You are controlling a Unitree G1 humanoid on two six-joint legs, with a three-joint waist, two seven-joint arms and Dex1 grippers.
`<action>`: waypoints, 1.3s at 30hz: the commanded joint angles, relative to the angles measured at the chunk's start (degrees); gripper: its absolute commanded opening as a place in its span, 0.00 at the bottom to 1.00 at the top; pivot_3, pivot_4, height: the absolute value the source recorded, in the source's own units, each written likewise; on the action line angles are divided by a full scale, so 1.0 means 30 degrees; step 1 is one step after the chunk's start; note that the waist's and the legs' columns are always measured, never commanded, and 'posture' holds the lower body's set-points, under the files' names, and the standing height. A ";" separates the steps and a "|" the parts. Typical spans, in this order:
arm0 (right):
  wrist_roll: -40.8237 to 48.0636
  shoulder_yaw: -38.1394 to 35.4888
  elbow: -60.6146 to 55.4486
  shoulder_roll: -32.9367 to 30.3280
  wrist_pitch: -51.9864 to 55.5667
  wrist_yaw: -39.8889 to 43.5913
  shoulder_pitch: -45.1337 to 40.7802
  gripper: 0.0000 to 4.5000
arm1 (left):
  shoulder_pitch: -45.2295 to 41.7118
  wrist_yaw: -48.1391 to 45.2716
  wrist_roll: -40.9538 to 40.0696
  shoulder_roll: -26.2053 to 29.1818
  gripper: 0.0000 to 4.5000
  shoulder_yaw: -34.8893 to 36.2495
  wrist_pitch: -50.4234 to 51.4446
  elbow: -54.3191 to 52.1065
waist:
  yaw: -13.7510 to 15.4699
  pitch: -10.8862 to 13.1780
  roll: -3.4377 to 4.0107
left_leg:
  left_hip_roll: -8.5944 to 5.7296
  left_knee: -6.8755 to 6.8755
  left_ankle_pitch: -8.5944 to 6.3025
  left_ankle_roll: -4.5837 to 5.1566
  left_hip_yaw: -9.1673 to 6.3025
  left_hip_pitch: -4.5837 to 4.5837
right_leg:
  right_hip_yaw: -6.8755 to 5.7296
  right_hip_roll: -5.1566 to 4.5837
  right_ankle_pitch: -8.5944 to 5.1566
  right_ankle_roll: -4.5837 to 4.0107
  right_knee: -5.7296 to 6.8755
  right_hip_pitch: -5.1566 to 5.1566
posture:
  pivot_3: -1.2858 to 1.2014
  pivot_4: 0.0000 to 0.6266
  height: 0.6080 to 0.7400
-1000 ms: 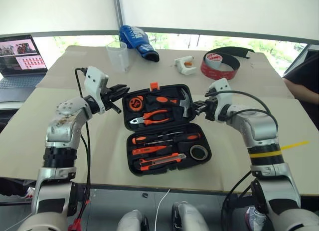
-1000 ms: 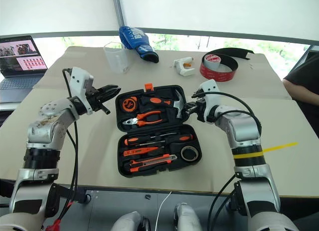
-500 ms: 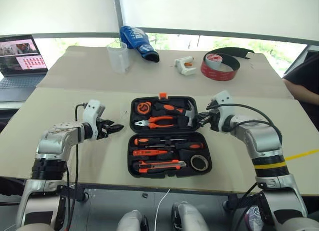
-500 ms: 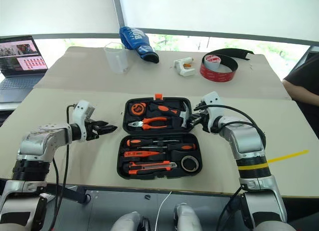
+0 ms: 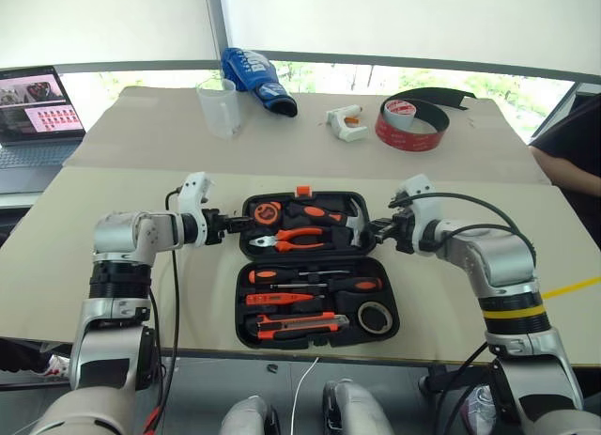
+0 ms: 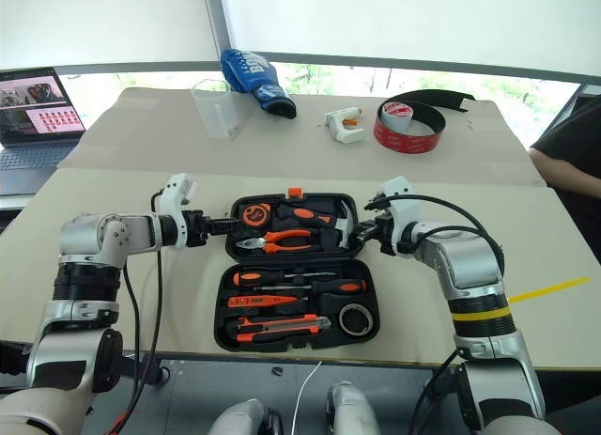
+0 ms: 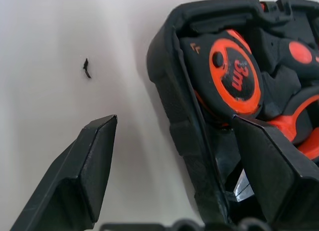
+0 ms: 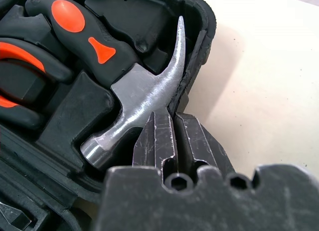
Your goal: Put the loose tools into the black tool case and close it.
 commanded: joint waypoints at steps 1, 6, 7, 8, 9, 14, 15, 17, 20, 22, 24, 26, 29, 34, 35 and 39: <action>0.0188 0.0036 -0.0717 -0.0159 -0.0045 0.0224 -0.0178 0.00 | -0.0305 -0.0051 0.0423 0.0298 0.76 -0.0525 -0.0289 0.0026 | 0.0005 0.0000 0.0000 | -0.0001 0.0002 0.0000 -0.0001 0.0000 0.0002 | 0.0000 -0.0004 0.0000 0.0000 -0.0002 0.0000 | 0.52 0.24 0.92; 0.0186 -0.0021 -0.0832 -0.0171 -0.0015 0.0131 -0.0091 0.00 | -0.0445 -0.0091 0.0302 0.0204 0.39 -0.0542 -0.0471 0.0058 | 0.0003 0.0000 0.0000 | -0.0008 0.0022 0.0006 -0.0010 0.0004 0.0016 | 0.0018 -0.0020 0.0000 0.0000 -0.0020 0.0000 | 0.52 0.24 0.92; 0.0184 -0.0010 -0.0864 -0.0171 -0.0024 0.0124 -0.0053 0.00 | -0.0436 -0.0126 0.0252 0.0176 0.32 -0.0568 -0.0446 0.0001 | 0.0011 0.0000 0.0000 | -0.0009 0.0022 0.0009 -0.0015 0.0004 0.0023 | 0.0021 -0.0022 0.0000 0.0000 -0.0016 0.0000 | 0.52 0.24 0.92; 0.0177 0.0002 -0.0878 -0.0169 -0.0036 0.0116 -0.0029 0.00 | -0.0422 -0.0172 0.0187 0.0152 0.24 -0.0575 -0.0390 -0.0036 | 0.0013 0.0000 0.0000 | -0.0010 0.0023 0.0013 -0.0022 0.0003 0.0026 | 0.0024 -0.0022 0.0001 -0.0001 -0.0011 0.0000 | 0.52 0.24 0.92; 0.0174 0.0010 -0.0885 -0.0168 -0.0042 0.0109 -0.0016 0.00 | -0.0411 -0.0207 0.0149 0.0140 0.16 -0.0583 -0.0361 -0.0057 | 0.0018 0.0000 0.0000 | -0.0009 0.0023 0.0017 -0.0029 0.0003 0.0028 | 0.0026 -0.0022 0.0001 -0.0003 -0.0006 0.0000 | 0.52 0.24 0.92; 0.0208 -0.0232 -0.0881 0.0151 -0.0507 -0.0107 -0.0274 0.00 | -0.0372 -0.0306 -0.0077 -0.0077 0.01 -0.0282 -0.0967 -0.0391 | 0.0040 -0.0002 0.0003 | -0.0009 0.0032 0.0031 -0.0047 0.0002 0.0039 | 0.0043 -0.0022 0.0003 -0.0006 0.0010 0.0001 | 0.52 0.24 0.92; 0.0249 -0.0369 -0.0873 0.0289 -0.0687 -0.0197 -0.0407 0.00 | -0.0403 -0.0326 -0.0068 -0.0159 0.01 -0.0162 -0.1479 -0.0439 | 0.0041 -0.0002 0.0003 | -0.0009 0.0031 0.0032 -0.0049 0.0001 0.0040 | 0.0045 -0.0022 0.0004 -0.0006 0.0011 0.0001 | 0.52 0.24 0.92; 0.0319 -0.0722 -0.0879 0.0632 -0.1185 -0.0466 -0.0680 0.00 | -0.0500 -0.0204 0.0167 -0.0332 0.01 0.0061 -0.2958 -0.0519 | 0.0029 -0.0001 0.0002 | -0.0008 0.0033 0.0035 -0.0052 0.0000 0.0039 | 0.0043 -0.0022 0.0005 -0.0008 0.0012 0.0000 | 0.52 0.24 0.92; 0.0227 -0.1338 -0.1079 0.1334 -0.2629 -0.1170 -0.1084 0.00 | -0.0950 0.0123 0.0823 -0.0747 0.01 0.0625 -0.7307 -0.0622 | 0.0009 0.0003 -0.0003 | -0.0007 0.0036 0.0042 -0.0062 0.0001 0.0034 | 0.0048 -0.0023 0.0014 -0.0020 0.0011 -0.0001 | 0.52 0.24 0.92; -0.0030 -0.1406 -0.1259 0.1551 -0.3756 -0.1336 -0.1068 0.00 | -0.1220 0.0045 0.1079 -0.0900 0.01 0.0809 -0.9234 -0.0660 | -0.0015 0.0005 -0.0006 | -0.0005 0.0035 0.0048 -0.0072 0.0000 0.0011 | 0.0046 -0.0021 0.0022 -0.0033 0.0008 -0.0026 | 0.52 0.24 0.92; -0.0340 -0.1341 -0.1424 0.1642 -0.4891 -0.1465 -0.0948 0.00 | -0.1188 -0.0374 0.1190 -0.0968 0.01 0.0787 -1.0699 -0.0797 | -0.0017 0.0005 -0.0005 | -0.0001 0.0023 0.0048 -0.0074 0.0002 0.0011 | 0.0045 -0.0012 0.0023 -0.0036 0.0002 -0.0031 | 0.52 0.24 0.92; -0.0987 -0.0984 -0.1565 0.1502 -0.6424 -0.1470 -0.0632 0.00 | -0.0879 -0.0745 0.1256 -0.1000 0.01 0.0697 -1.1681 -0.1029 | -0.0004 0.0006 -0.0004 | -0.0001 0.0003 0.0048 -0.0073 0.0008 0.0005 | 0.0031 -0.0004 0.0023 -0.0037 -0.0002 -0.0032 | 0.52 0.24 0.92; -0.2209 -0.0252 -0.1652 0.1272 -0.8766 -0.1441 0.0393 0.00 | 0.0171 -0.1180 0.1952 -0.0757 0.01 0.0016 -1.3139 -0.1554 | 0.0019 0.0005 -0.0003 | -0.0006 -0.0011 0.0049 -0.0071 0.0021 -0.0030 | -0.0006 -0.0004 0.0022 -0.0033 0.0006 -0.0033 | 0.52 0.24 0.92; -0.3403 0.0469 -0.1894 0.1521 -1.1414 -0.1683 0.2962 0.00 | 0.2875 -0.1362 0.3377 -0.0458 0.01 -0.0810 -1.5951 -0.2759 | 0.0030 0.0003 -0.0001 | -0.0003 -0.0054 0.0048 -0.0071 0.0036 -0.0038 | -0.0022 0.0001 0.0003 -0.0008 -0.0029 -0.0031 | 0.52 0.24 0.92; -0.3505 0.0493 -0.1927 0.1601 -1.1773 -0.1737 0.3413 0.00 | 0.3319 -0.1297 0.3588 -0.0402 0.01 -0.0849 -1.6408 -0.3013 | 0.0047 0.0001 0.0001 | -0.0003 -0.0054 0.0048 -0.0071 0.0040 -0.0032 | -0.0027 0.0004 0.0003 -0.0008 -0.0034 -0.0023 | 0.52 0.24 0.92; -0.3721 0.0313 -0.2184 0.1779 -1.3121 -0.1869 0.4925 0.00 | 0.4703 -0.0787 0.3986 -0.0291 0.01 -0.0617 -1.7428 -0.3997 | 0.0059 -0.0003 -0.0002 | 0.0006 -0.0050 0.0047 -0.0071 0.0032 0.0014 | -0.0007 -0.0003 -0.0001 -0.0004 -0.0113 0.0015 | 0.52 0.24 0.92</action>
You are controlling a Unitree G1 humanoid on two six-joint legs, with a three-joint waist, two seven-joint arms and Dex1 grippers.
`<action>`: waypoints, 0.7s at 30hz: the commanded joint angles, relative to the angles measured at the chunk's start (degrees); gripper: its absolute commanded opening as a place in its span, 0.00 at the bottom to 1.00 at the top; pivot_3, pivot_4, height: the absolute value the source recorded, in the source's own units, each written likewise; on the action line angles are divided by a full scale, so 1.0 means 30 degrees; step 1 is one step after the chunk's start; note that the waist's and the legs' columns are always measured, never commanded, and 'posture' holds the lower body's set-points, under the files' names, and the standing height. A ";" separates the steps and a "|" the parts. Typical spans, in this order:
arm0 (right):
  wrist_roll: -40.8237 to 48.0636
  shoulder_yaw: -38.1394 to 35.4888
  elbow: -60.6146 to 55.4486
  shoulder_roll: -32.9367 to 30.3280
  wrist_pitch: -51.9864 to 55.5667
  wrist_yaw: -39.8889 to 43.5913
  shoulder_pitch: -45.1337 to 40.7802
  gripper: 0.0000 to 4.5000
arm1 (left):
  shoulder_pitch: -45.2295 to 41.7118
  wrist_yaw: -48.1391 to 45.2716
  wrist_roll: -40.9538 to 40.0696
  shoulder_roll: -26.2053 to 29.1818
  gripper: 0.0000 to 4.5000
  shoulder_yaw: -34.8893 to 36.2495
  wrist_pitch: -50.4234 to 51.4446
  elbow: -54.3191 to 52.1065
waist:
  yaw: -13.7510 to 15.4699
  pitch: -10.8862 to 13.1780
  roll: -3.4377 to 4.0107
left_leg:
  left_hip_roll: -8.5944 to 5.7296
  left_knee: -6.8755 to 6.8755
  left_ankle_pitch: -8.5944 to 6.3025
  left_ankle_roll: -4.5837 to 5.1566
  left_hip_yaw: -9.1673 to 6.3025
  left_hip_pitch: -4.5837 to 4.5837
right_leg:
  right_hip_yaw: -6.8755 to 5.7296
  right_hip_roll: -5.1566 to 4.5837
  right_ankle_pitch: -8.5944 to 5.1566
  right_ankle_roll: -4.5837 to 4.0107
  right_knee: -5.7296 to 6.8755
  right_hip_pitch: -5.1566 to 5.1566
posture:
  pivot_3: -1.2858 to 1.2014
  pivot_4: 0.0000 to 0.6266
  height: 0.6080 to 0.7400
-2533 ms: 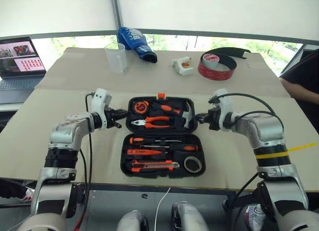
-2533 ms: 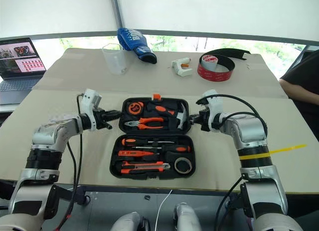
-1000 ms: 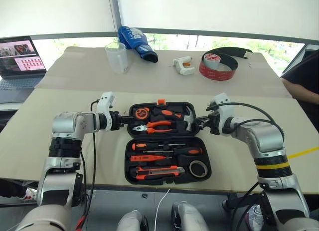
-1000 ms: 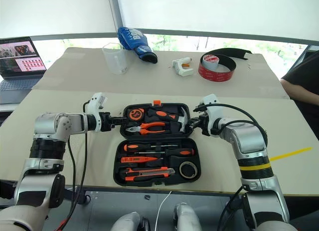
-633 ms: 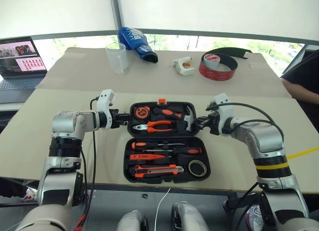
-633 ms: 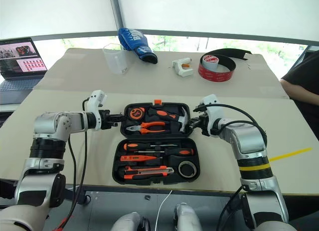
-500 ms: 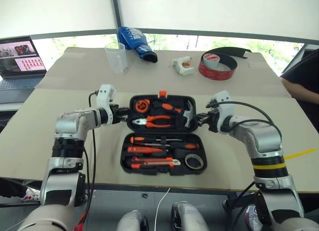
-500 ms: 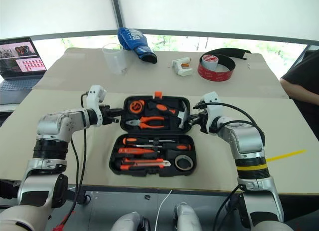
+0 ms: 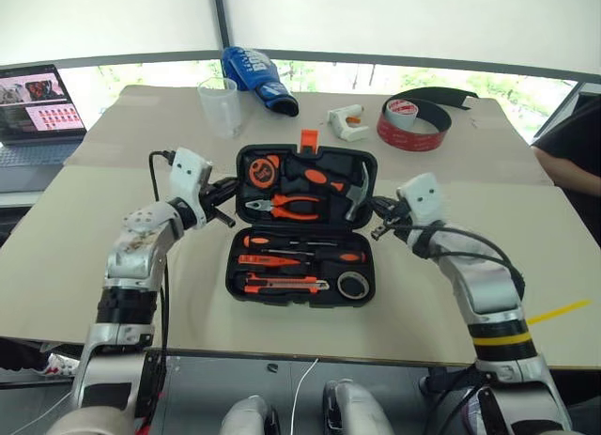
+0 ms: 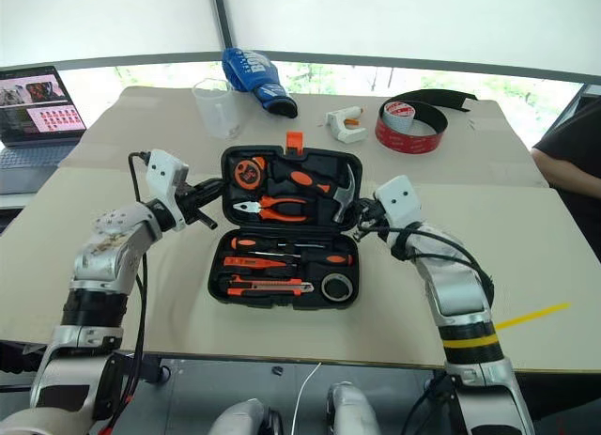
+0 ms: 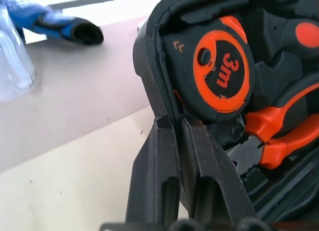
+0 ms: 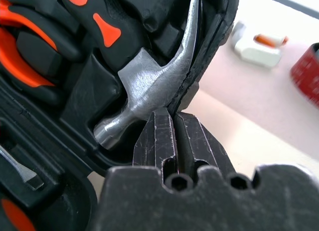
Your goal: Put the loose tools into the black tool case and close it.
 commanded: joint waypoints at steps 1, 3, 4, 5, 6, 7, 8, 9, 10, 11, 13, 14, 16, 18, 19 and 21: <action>-0.0212 0.0323 -0.0798 0.0116 -0.1491 0.0203 0.1255 0.00 | 0.0929 0.0270 0.0398 0.0201 0.01 -0.0018 -0.0688 -0.1344 | 0.0028 -0.0001 -0.0001 | -0.0001 0.0007 0.0000 0.0000 -0.0002 0.0026 | 0.0010 -0.0008 0.0000 0.0001 0.0010 0.0021 | 0.52 0.24 0.92; -0.0457 0.0326 -0.0977 -0.0046 -0.2387 0.0227 0.1767 0.00 | 0.1334 0.0614 0.0315 0.0269 0.01 0.0360 -0.0687 -0.1802 | 0.0023 -0.0001 -0.0002 | 0.0011 0.0011 0.0000 -0.0001 -0.0002 0.0078 | 0.0018 -0.0009 -0.0002 0.0004 0.0014 0.0068 | 0.52 0.24 0.92; -0.0523 0.0328 -0.1066 -0.0133 -0.2756 0.0289 0.2076 0.00 | 0.1611 0.0674 0.0297 0.0373 0.01 0.0475 -0.0716 -0.2071 | 0.0010 -0.0001 -0.0002 | 0.0018 0.0010 -0.0001 -0.0001 -0.0009 0.0137 | 0.0027 -0.0007 -0.0004 0.0008 0.0017 0.0125 | 0.52 0.24 0.92; -0.0563 0.0324 -0.1113 -0.0185 -0.3011 0.0338 0.2287 0.00 | 0.1796 0.0701 0.0279 0.0445 0.01 0.0534 -0.0719 -0.2255 | -0.0005 -0.0001 -0.0002 | 0.0027 0.0010 -0.0001 -0.0002 -0.0013 0.0211 | 0.0040 -0.0001 -0.0023 0.0038 0.0015 0.0194 | 0.52 0.24 0.92; -0.0754 0.0361 -0.1135 -0.0287 -0.3565 0.0357 0.2594 0.00 | 0.2095 0.0820 0.0294 0.0514 0.01 0.0630 -0.0709 -0.2534 | -0.0017 -0.0001 -0.0002 | 0.0033 -0.0005 -0.0003 -0.0001 -0.0016 0.0295 | 0.0066 0.0002 -0.0085 0.0138 0.0012 0.0250 | 0.52 0.24 0.92; -0.0960 0.0431 -0.1169 -0.0408 -0.4104 0.0391 0.2885 0.00 | 0.2376 0.0966 0.0251 0.0539 0.01 0.0751 -0.0612 -0.2810 | -0.0025 -0.0002 -0.0003 | 0.0033 -0.0014 -0.0005 -0.0001 -0.0024 0.0325 | 0.0127 -0.0009 -0.0097 0.0138 0.0018 0.0276 | 0.52 0.24 0.92; -0.1128 0.0502 -0.1242 -0.0521 -0.4627 0.0438 0.3191 0.00 | 0.2675 0.1130 0.0229 0.0566 0.01 0.0863 -0.0523 -0.3107 | -0.0028 -0.0004 0.0000 | 0.0037 -0.0014 -0.0005 -0.0001 -0.0025 0.0325 | 0.0154 -0.0006 -0.0097 0.0137 0.0018 0.0273 | 0.52 0.24 0.92; -0.1250 0.0551 -0.1336 -0.0617 -0.5032 0.0483 0.3469 0.00 | 0.2968 0.1258 0.0198 0.0599 0.01 0.0957 -0.0422 -0.3412 | -0.0025 -0.0006 -0.0002 | 0.0037 -0.0021 -0.0006 -0.0001 -0.0025 0.0332 | 0.0168 -0.0008 -0.0097 0.0135 0.0020 0.0271 | 0.52 0.24 0.92; -0.1332 0.0581 -0.1479 -0.0717 -0.5377 0.0550 0.3762 0.00 | 0.3307 0.1380 0.0132 0.0625 0.01 0.1072 -0.0257 -0.3775 | -0.0019 -0.0006 -0.0003 | 0.0037 -0.0022 -0.0006 -0.0001 -0.0023 0.0337 | 0.0178 -0.0009 -0.0097 0.0128 0.0028 0.0271 | 0.52 0.24 0.92; -0.1395 0.0618 -0.1624 -0.0836 -0.5661 0.0639 0.4022 0.00 | 0.3628 0.1464 0.0053 0.0654 0.01 0.1174 -0.0095 -0.4110 | -0.0019 -0.0009 -0.0002 | 0.0039 -0.0025 -0.0006 0.0000 -0.0023 0.0332 | 0.0178 -0.0008 -0.0095 0.0124 0.0025 0.0267 | 0.52 0.24 0.92; -0.1220 0.0612 -0.2039 -0.1060 -0.6070 0.0951 0.4555 0.00 | 0.4313 0.1632 -0.0244 0.0670 0.01 0.1449 0.0427 -0.4864 | -0.0023 -0.0011 -0.0003 | 0.0042 -0.0032 -0.0006 -0.0001 -0.0022 0.0342 | 0.0184 -0.0014 -0.0087 0.0082 0.0032 0.0268 | 0.52 0.24 0.92; -0.1083 0.0585 -0.2250 -0.1137 -0.6106 0.1077 0.4762 0.00 | 0.4585 0.1710 -0.0380 0.0667 0.01 0.1570 0.0660 -0.5187 | -0.0020 -0.0013 -0.0003 | 0.0049 -0.0035 -0.0006 -0.0001 -0.0019 0.0345 | 0.0187 -0.0011 -0.0084 0.0074 0.0028 0.0265 | 0.52 0.24 0.92; -0.0235 0.0301 -0.3518 -0.1492 -0.5976 0.1745 0.5490 0.17 | 0.5513 0.1799 -0.0837 0.0772 0.16 0.2038 0.1306 -0.6273 | -0.0025 -0.0014 -0.0006 | 0.0056 -0.0036 -0.0006 -0.0001 -0.0019 0.0349 | 0.0190 -0.0013 -0.0089 0.0076 0.0032 0.0267 | 0.52 0.24 0.92; 0.0528 -0.0242 -0.5201 -0.2224 -0.5185 0.2422 0.6237 0.28 | 0.6579 0.1686 -0.1534 0.1237 0.29 0.2667 0.2539 -0.7651 | -0.0043 -0.0012 -0.0007 | 0.0076 -0.0036 -0.0006 -0.0001 -0.0022 0.0348 | 0.0199 -0.0021 -0.0108 0.0098 0.0031 0.0260 | 0.52 0.24 0.92; 0.1382 -0.0824 -0.6039 -0.2622 -0.4501 0.2850 0.6538 0.36 | 0.7073 0.1389 -0.2224 0.1593 0.36 0.3179 0.3305 -0.8429 | -0.0055 -0.0009 -0.0009 | 0.0090 -0.0038 -0.0007 -0.0001 -0.0021 0.0341 | 0.0202 -0.0019 -0.0115 0.0092 0.0029 0.0251 | 0.52 0.24 0.92; 0.2986 -0.2238 -0.7394 -0.3907 -0.3148 0.3945 0.7098 0.51 | 0.7986 0.0823 -0.3755 0.2660 0.53 0.4647 0.5130 -0.9758 | -0.0032 -0.0001 -0.0018 | 0.0107 -0.0043 -0.0006 -0.0001 -0.0023 0.0319 | 0.0201 -0.0014 -0.0121 0.0081 0.0036 0.0219 | 0.52 0.24 0.92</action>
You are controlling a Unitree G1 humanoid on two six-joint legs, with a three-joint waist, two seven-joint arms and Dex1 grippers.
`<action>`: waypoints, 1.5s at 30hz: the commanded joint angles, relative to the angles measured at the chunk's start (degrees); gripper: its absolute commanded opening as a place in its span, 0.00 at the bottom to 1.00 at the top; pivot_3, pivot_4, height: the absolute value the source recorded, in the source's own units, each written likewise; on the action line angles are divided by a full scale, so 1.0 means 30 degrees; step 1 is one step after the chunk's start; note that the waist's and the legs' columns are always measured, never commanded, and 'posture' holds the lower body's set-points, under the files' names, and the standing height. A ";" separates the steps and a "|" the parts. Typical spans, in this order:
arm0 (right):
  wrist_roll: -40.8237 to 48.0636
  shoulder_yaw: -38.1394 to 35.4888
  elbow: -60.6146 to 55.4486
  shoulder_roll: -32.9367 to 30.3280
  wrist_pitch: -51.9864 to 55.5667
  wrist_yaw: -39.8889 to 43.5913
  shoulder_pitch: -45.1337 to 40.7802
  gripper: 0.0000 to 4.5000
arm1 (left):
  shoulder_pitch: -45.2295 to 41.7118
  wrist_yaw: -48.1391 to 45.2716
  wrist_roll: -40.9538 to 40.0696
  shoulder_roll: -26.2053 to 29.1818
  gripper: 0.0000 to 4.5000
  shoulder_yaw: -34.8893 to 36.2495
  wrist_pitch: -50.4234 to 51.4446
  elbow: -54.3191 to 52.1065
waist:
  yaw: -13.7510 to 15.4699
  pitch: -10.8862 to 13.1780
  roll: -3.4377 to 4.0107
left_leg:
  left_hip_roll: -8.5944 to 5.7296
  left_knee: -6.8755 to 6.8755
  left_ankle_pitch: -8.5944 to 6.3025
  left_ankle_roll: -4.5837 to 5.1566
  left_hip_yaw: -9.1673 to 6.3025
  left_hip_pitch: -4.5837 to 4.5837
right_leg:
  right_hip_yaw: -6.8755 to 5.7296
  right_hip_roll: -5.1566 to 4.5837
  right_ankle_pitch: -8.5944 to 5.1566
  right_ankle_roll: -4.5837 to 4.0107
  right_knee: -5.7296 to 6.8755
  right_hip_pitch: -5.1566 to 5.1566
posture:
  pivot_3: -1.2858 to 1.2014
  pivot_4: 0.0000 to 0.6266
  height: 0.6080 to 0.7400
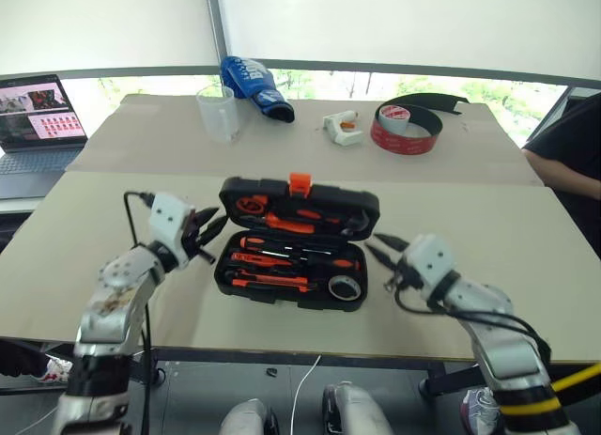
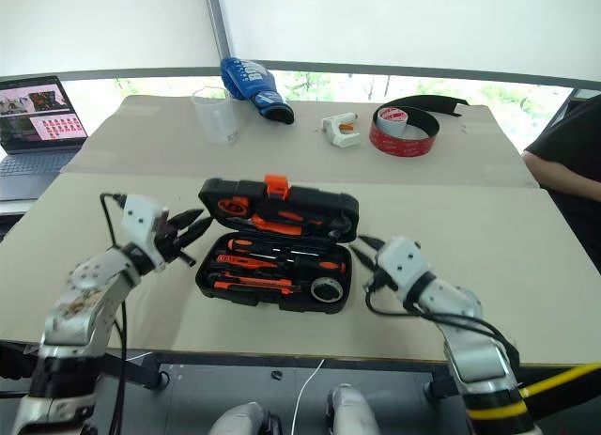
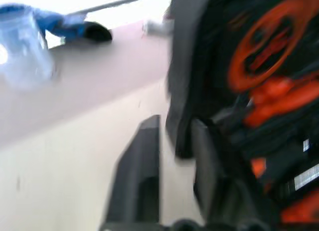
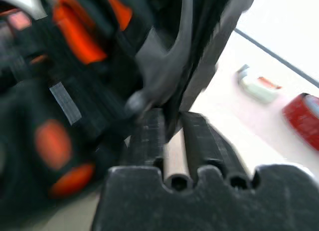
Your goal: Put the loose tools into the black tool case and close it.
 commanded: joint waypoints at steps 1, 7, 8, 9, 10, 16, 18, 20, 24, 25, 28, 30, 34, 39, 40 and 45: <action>0.3412 -0.3061 -0.3428 -0.2535 0.1911 0.2588 0.0709 0.61 | 0.1305 -0.1324 -0.3406 0.2237 0.63 0.3477 0.3467 -0.3120 | 0.0085 0.0010 -0.0006 | 0.0004 0.0002 0.0000 0.0001 -0.0005 -0.0004 | -0.0004 -0.0006 0.0000 -0.0001 0.0000 -0.0003 | 0.52 0.24 0.92; 0.6654 -0.5025 -0.4311 -0.7127 0.4189 0.7890 0.3950 0.74 | 0.2180 -0.5252 -0.4335 0.6833 1.00 0.4827 0.4850 0.0435 | 0.0370 0.0003 -0.0018 | 0.0013 -0.0016 -0.0041 0.0056 -0.0031 0.0016 | -0.0057 -0.0007 -0.0046 -0.0025 -0.0052 0.0031 | 0.52 0.24 0.92; 0.6517 -0.4797 -0.4295 -0.7529 0.3861 0.8571 0.4367 0.74 | 0.1356 -0.5403 -0.3787 0.7105 1.00 0.4178 0.4212 0.1461 | 0.0540 0.0005 -0.0019 | -0.0003 -0.0051 -0.0049 0.0068 -0.0029 0.0019 | -0.0073 0.0004 -0.0050 -0.0027 -0.0060 0.0030 | 0.52 0.24 0.92; 0.6309 -0.4316 -0.4322 -0.7940 0.3750 0.9169 0.4708 0.74 | 0.0100 -0.5627 -0.3154 0.7231 1.00 0.3250 0.3586 0.2749 | 0.0659 0.0005 -0.0019 | -0.0041 -0.0093 -0.0050 0.0070 -0.0030 0.0017 | -0.0085 -0.0003 -0.0050 -0.0026 -0.0073 0.0021 | 0.52 0.24 0.92; 0.6193 -0.3831 -0.4387 -0.8214 0.3791 0.9607 0.4883 0.74 | -0.1100 -0.5858 -0.2527 0.7214 1.00 0.2364 0.2868 0.3882 | 0.0829 0.0009 -0.0026 | -0.0051 -0.0096 -0.0049 0.0069 -0.0032 0.0016 | -0.0088 -0.0007 -0.0049 -0.0025 -0.0072 0.0024 | 0.52 0.24 0.92; 0.3886 0.0530 -0.4336 -0.7409 0.3026 0.9850 0.2730 0.14 | -0.8297 -0.7816 0.1844 0.4695 0.64 -0.3631 -0.2379 1.0238 | 0.0920 -0.0009 -0.0112 | -0.0088 -0.0089 -0.0053 0.0090 -0.0044 -0.0034 | -0.0119 -0.0001 -0.0002 0.0023 -0.0167 0.0051 | 0.52 0.24 0.92; 0.3318 0.1557 -0.3925 -0.6850 0.3089 0.9681 0.1728 0.00 | -0.9730 -0.8484 0.2876 0.3845 0.46 -0.4819 -0.4124 1.2212 | 0.0783 -0.0010 -0.0114 | -0.0108 -0.0070 -0.0049 0.0097 -0.0029 -0.0069 | -0.0178 0.0020 0.0068 -0.0026 -0.0208 0.0044 | 0.52 0.24 0.92; 0.2824 0.2556 -0.3430 -0.6202 0.3239 0.9603 0.0599 0.00 | -1.1270 -0.8965 0.3804 0.2675 0.32 -0.5872 -0.6055 1.4401 | 0.0568 -0.0007 -0.0121 | -0.0107 -0.0009 -0.0057 0.0117 -0.0025 -0.0135 | -0.0199 0.0038 0.0101 -0.0050 -0.0233 0.0025 | 0.52 0.24 0.92; 0.1717 0.3696 -0.2472 -0.5127 0.3118 0.9059 -0.0881 0.00 | -1.3288 -0.9523 0.5007 0.0896 0.00 -0.6923 -0.8757 1.7607 | 0.0525 -0.0004 -0.0125 | -0.0104 0.0103 -0.0073 0.0147 -0.0016 -0.0274 | -0.0340 0.0034 0.0107 -0.0037 -0.0261 -0.0006 | 0.52 0.24 0.92; 0.1183 0.3781 -0.1975 -0.4720 0.3153 0.8400 -0.1354 0.00 | -1.3548 -0.9815 0.5296 0.0600 0.00 -0.7263 -0.9077 1.8000 | 0.0513 -0.0004 -0.0126 | -0.0101 0.0121 -0.0073 0.0147 -0.0010 -0.0304 | -0.0382 0.0028 0.0107 -0.0038 -0.0262 -0.0010 | 0.52 0.24 0.92; -0.0058 0.3505 -0.0476 -0.3843 0.3231 0.6682 -0.2499 0.00 | -1.3604 -1.1271 0.5639 0.0434 0.00 -0.7815 -0.9803 1.8159 | 0.0353 0.0000 -0.0130 | -0.0086 0.0126 -0.0072 0.0143 -0.0019 -0.0303 | -0.0408 0.0021 0.0104 -0.0043 -0.0247 -0.0008 | 0.52 0.24 0.92; -0.0828 0.2638 0.1600 -0.2939 0.3265 0.4639 -0.3705 0.00 | -1.2628 -1.3537 0.5143 0.0953 0.00 -0.8197 -0.9189 1.6309 | 0.0130 0.0003 -0.0138 | -0.0062 0.0158 -0.0065 0.0132 -0.0074 -0.0301 | -0.0401 0.0004 0.0101 -0.0037 -0.0234 -0.0007 | 0.52 0.24 0.92; -0.1235 0.1647 0.3833 -0.2322 0.3218 0.3028 -0.4487 0.00 | -1.0004 -1.5647 0.3743 0.2314 0.00 -0.8179 -0.6862 1.0741 | 0.0050 -0.0001 -0.0119 | -0.0048 0.0223 -0.0064 0.0136 -0.0072 -0.0293 | -0.0355 -0.0038 0.0053 0.0086 -0.0159 -0.0014 | 0.52 0.24 0.92; 0.0687 0.0131 0.2479 -0.2709 0.4377 0.4113 -0.3507 0.00 | -0.9489 -1.5029 0.1768 0.2919 0.00 -0.6548 -0.2654 0.7193 | 0.0445 0.0002 -0.0115 | -0.0032 0.0239 -0.0064 0.0137 -0.0082 -0.0317 | -0.0401 -0.0053 0.0043 -0.0039 -0.0037 -0.0038 | 0.52 0.24 0.92; 0.1026 -0.0102 0.2126 -0.2911 0.4554 0.4404 -0.3267 0.00 | -0.9549 -1.4901 0.1390 0.2955 0.00 -0.6335 -0.1871 0.6744 | 0.0492 0.0004 -0.0112 | -0.0032 0.0237 -0.0064 0.0136 -0.0087 -0.0327 | -0.0409 -0.0051 0.0037 -0.0047 -0.0035 -0.0044 | 0.52 0.24 0.92; 0.2633 -0.0881 0.0160 -0.4387 0.5380 0.6274 -0.1546 0.00 | -0.9868 -1.4903 -0.0001 0.2999 0.00 -0.6184 0.0994 0.4436 | 0.0524 0.0006 -0.0106 | -0.0031 0.0251 -0.0068 0.0146 -0.0134 -0.0306 | -0.0416 -0.0051 -0.0041 0.0078 -0.0031 0.0000 | 0.52 0.24 0.92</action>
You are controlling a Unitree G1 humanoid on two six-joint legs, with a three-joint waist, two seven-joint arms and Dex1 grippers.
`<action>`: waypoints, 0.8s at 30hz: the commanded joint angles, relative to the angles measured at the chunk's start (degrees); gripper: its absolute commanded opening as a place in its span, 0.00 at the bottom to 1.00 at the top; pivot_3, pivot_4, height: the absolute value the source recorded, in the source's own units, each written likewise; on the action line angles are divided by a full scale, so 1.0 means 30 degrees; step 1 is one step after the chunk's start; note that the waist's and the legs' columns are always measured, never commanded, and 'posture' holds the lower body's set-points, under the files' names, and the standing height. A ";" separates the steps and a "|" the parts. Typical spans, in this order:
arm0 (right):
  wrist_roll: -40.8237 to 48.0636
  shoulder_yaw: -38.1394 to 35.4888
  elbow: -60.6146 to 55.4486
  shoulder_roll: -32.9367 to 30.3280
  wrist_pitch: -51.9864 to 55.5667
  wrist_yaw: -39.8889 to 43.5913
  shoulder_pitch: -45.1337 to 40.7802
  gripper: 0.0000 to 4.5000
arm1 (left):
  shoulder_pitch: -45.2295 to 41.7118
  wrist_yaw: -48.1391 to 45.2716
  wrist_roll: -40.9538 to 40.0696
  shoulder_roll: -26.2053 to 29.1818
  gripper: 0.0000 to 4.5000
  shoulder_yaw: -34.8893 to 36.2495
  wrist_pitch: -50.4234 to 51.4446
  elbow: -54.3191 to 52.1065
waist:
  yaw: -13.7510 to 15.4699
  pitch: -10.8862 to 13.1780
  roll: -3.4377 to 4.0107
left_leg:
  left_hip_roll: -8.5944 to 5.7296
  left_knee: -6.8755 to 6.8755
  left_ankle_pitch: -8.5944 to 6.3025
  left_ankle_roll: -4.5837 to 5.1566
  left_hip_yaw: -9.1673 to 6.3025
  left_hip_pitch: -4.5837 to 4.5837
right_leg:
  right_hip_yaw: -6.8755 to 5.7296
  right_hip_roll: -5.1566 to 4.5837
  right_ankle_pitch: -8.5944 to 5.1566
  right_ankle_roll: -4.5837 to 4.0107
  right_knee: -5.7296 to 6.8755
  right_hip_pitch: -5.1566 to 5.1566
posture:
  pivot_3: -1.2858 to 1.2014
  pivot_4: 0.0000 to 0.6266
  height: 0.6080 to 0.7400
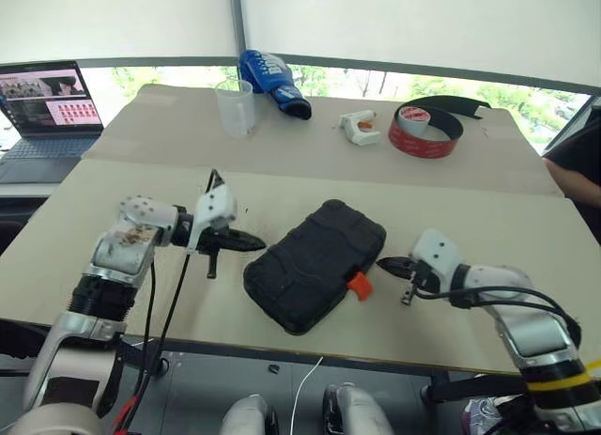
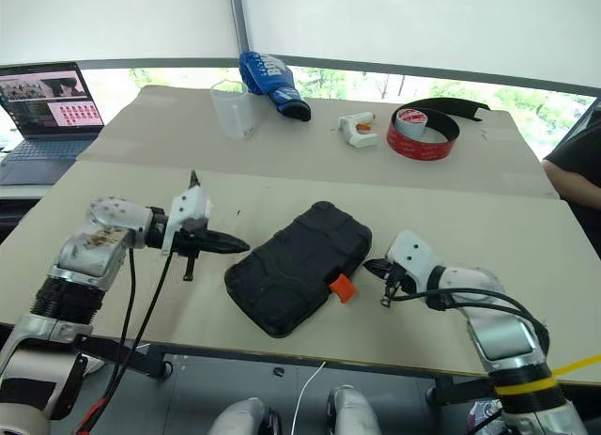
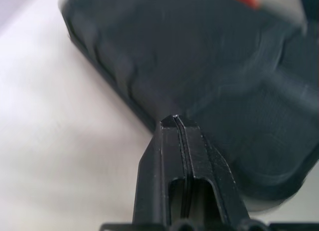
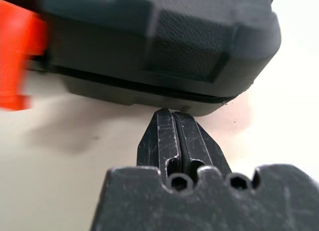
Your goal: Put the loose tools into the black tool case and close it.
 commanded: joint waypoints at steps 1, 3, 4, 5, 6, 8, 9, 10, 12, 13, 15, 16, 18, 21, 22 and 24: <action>0.1235 -0.0881 -0.1912 -0.0904 0.0456 0.1160 0.0936 0.00 | -0.0294 0.0071 -0.0606 -0.0138 0.00 -0.0296 0.0984 -0.1998 | -0.0023 0.0000 0.0001 | -0.0001 0.0003 -0.0002 0.0003 -0.0001 0.0008 | 0.0006 0.0000 -0.0003 0.0008 -0.0002 0.0010 | 0.52 0.24 0.92; 0.1661 -0.0910 -0.2753 -0.1231 0.0755 0.1573 0.1574 0.00 | -0.0117 0.0230 -0.0030 -0.0656 0.00 -0.1290 0.0408 -0.2390 | 0.0002 0.0002 0.0004 | -0.0007 0.0009 -0.0002 0.0004 -0.0016 0.0006 | 0.0017 -0.0001 -0.0006 0.0012 -0.0002 0.0013 | 0.52 0.24 0.92; 0.1842 -0.0851 -0.3054 -0.1310 0.0918 0.1657 0.1724 0.00 | -0.0056 0.0294 0.0276 -0.0875 0.00 -0.1715 0.0098 -0.2335 | 0.0025 0.0001 0.0007 | -0.0003 0.0011 -0.0002 0.0004 -0.0019 0.0009 | 0.0017 0.0006 -0.0006 0.0011 -0.0004 0.0017 | 0.52 0.24 0.92; 0.1983 -0.0740 -0.3359 -0.1286 0.1056 0.1699 0.1816 0.00 | 0.0022 0.0491 0.1019 -0.1168 0.00 -0.2409 -0.0663 -0.1923 | 0.0016 -0.0001 0.0011 | -0.0007 0.0013 -0.0002 0.0004 -0.0019 0.0009 | 0.0017 0.0002 -0.0005 0.0011 -0.0001 0.0018 | 0.52 0.24 0.92; 0.1936 -0.0541 -0.3570 -0.1173 0.1098 0.1587 0.1866 0.00 | 0.0155 0.0735 0.2139 -0.1440 0.00 -0.3332 -0.1863 -0.1295 | 0.0000 -0.0002 0.0011 | -0.0011 0.0022 -0.0003 0.0005 -0.0010 0.0012 | 0.0030 0.0007 -0.0003 0.0010 0.0004 0.0017 | 0.52 0.24 0.92; 0.1671 -0.0001 -0.3573 -0.0773 0.1139 0.1242 0.1669 0.00 | 0.0360 0.1106 0.3993 -0.1748 0.00 -0.4782 -0.4019 0.0085 | -0.0014 -0.0005 0.0006 | -0.0015 0.0025 -0.0003 0.0005 -0.0011 0.0022 | 0.0036 0.0013 -0.0001 0.0008 0.0004 0.0027 | 0.52 0.24 0.92; 0.1520 0.0265 -0.3460 -0.0595 0.1110 0.1115 0.1525 0.00 | 0.0387 0.1308 0.4480 -0.1884 0.00 -0.5105 -0.4703 0.0652 | -0.0009 -0.0031 -0.0006 | -0.0013 0.0023 -0.0003 0.0005 -0.0015 0.0023 | 0.0035 0.0017 0.0000 0.0006 0.0004 0.0029 | 0.52 0.24 0.92; 0.1386 0.0485 -0.3329 -0.0467 0.1044 0.1033 0.1390 0.00 | 0.0378 0.1479 0.4761 -0.2000 0.00 -0.5234 -0.5134 0.1067 | 0.0002 -0.0057 0.0004 | -0.0003 0.0025 -0.0002 0.0005 -0.0022 0.0036 | 0.0035 0.0019 0.0001 0.0001 0.0001 0.0045 | 0.52 0.24 0.92; 0.1259 0.0768 -0.3073 -0.0216 0.1028 0.0904 0.1114 0.00 | 0.0359 0.1571 0.4933 -0.2140 0.00 -0.5285 -0.5707 0.1458 | 0.0005 -0.0130 0.0074 | -0.0012 0.0016 -0.0008 0.0014 -0.0013 0.0083 | 0.0045 0.0008 0.0000 -0.0001 0.0000 0.0073 | 0.52 0.24 0.92; 0.1172 0.0899 -0.2928 -0.0115 0.0979 0.0849 0.0982 0.00 | 0.0363 0.1576 0.4949 -0.2180 0.00 -0.5291 -0.5871 0.1526 | 0.0007 -0.0151 0.0071 | -0.0017 0.0019 -0.0013 0.0024 -0.0009 0.0096 | 0.0053 0.0002 0.0000 0.0001 0.0003 0.0083 | 0.52 0.24 0.92; 0.0941 0.1188 -0.2659 0.0012 0.0890 0.0742 0.0795 0.00 | 0.0388 0.1596 0.4880 -0.2244 0.00 -0.5244 -0.6006 0.1550 | 0.0001 -0.0180 0.0065 | -0.0013 0.0026 -0.0018 0.0033 -0.0010 0.0102 | 0.0058 0.0001 -0.0002 0.0005 0.0004 0.0086 | 0.52 0.24 0.92; 0.0781 0.1353 -0.2523 0.0058 0.0796 0.0673 0.0734 0.00 | 0.0398 0.1625 0.4811 -0.2282 0.00 -0.5198 -0.6024 0.1529 | -0.0002 -0.0198 0.0065 | -0.0012 0.0027 -0.0019 0.0037 -0.0009 0.0102 | 0.0059 0.0001 -0.0002 0.0006 0.0004 0.0086 | 0.52 0.24 0.92; 0.0564 0.1612 -0.2290 0.0235 0.0744 0.0525 0.0607 0.00 | 0.0391 0.1682 0.4681 -0.2360 0.00 -0.5103 -0.5891 0.1410 | 0.0008 -0.0244 0.0067 | -0.0012 0.0026 -0.0022 0.0043 -0.0010 0.0104 | 0.0058 0.0002 -0.0003 0.0008 0.0004 0.0086 | 0.52 0.24 0.92; 0.0310 0.1813 -0.2110 0.0389 0.0713 0.0368 0.0525 0.00 | 0.0387 0.1729 0.4629 -0.2413 0.00 -0.5055 -0.5751 0.1185 | 0.0033 -0.0256 0.0064 | -0.0010 0.0023 -0.0022 0.0044 -0.0013 0.0101 | 0.0057 0.0005 -0.0004 0.0006 0.0003 0.0084 | 0.52 0.24 0.92; 0.0256 0.1815 -0.2118 0.0352 0.0717 0.0371 0.0543 0.00 | 0.0388 0.1745 0.4635 -0.2413 0.00 -0.5052 -0.5744 0.1140 | 0.0037 -0.0258 0.0067 | -0.0010 0.0025 -0.0022 0.0044 -0.0013 0.0101 | 0.0056 0.0007 -0.0003 0.0005 0.0004 0.0084 | 0.52 0.24 0.92; 0.0775 0.1168 -0.2687 -0.0482 0.0993 0.1133 0.0962 0.00 | 0.0354 0.1802 0.4603 -0.2390 0.00 -0.4963 -0.5724 0.1066 | 0.0058 -0.0260 0.0069 | -0.0011 0.0027 -0.0023 0.0048 -0.0010 0.0097 | 0.0054 0.0003 -0.0003 0.0006 0.0004 0.0083 | 0.52 0.24 0.92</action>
